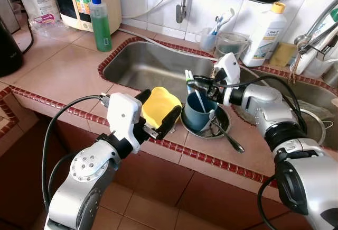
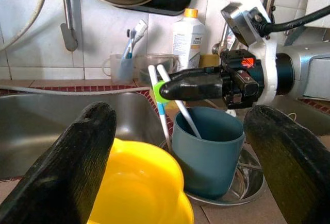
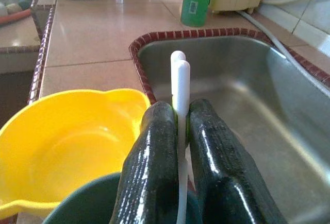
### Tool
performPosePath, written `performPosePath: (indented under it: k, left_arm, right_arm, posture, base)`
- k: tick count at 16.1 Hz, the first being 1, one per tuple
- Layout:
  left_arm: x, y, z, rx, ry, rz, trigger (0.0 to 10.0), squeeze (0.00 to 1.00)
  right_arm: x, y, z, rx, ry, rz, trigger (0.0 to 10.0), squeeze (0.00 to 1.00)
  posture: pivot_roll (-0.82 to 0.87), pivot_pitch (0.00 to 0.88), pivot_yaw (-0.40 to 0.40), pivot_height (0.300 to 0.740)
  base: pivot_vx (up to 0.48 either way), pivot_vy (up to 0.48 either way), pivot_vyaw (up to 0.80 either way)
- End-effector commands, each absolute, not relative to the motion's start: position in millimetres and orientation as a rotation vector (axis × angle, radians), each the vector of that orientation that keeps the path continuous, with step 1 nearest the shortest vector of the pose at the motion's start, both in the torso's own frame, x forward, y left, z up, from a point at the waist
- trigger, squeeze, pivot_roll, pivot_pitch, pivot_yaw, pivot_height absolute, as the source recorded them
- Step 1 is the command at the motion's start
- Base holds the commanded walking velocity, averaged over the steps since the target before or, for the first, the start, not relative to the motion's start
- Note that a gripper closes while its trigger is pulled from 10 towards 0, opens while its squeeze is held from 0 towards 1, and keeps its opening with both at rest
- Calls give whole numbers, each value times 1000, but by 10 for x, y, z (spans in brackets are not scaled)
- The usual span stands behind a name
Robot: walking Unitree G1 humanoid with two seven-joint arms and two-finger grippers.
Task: Kitchen organization
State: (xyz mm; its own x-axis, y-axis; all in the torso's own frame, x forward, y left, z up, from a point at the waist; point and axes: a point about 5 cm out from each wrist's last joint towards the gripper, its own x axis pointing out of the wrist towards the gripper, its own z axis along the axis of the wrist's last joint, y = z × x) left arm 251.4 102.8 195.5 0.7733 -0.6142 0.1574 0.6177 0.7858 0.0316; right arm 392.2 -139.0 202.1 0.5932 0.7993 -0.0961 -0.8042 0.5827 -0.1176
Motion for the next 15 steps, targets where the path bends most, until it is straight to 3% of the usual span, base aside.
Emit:
performPosePath:
  k: [1,10,11,12,13,15]
  left_arm:
    - [2498,998,2020,-13,-193,-679,10000,0]
    - [2501,969,2014,-15,-195,-695,10000,0]
    - [2500,970,2012,-14,-195,-697,10000,0]
    - [2499,969,2006,-15,-193,-701,10000,0]
    - [2499,967,2000,-15,-191,-704,10000,0]
    - [2507,965,1991,-15,-187,-708,10000,0]
  right_arm:
    - [3942,-1418,2135,-145,-10,934,0,0]
    - [3956,-1543,2469,-38,-143,928,0,0]
    - [3953,-1558,2539,3,-169,936,2078,0]
    - [3934,-1580,2632,54,-201,964,7922,0]
    - [3919,-1593,2687,93,-219,981,10000,0]
    - [3886,-1611,2783,155,-253,1015,10000,0]
  posture:
    - [-18,42,-94,740]
    - [-26,24,-90,740]
    - [-27,21,-89,740]
    - [-28,18,-86,740]
    - [-33,15,-83,740]
    - [-39,11,-77,740]
  base:
    - [0,0,0]
    - [0,0,0]
    - [0,0,0]
    - [0,0,0]
    - [0,0,0]
    - [0,0,0]
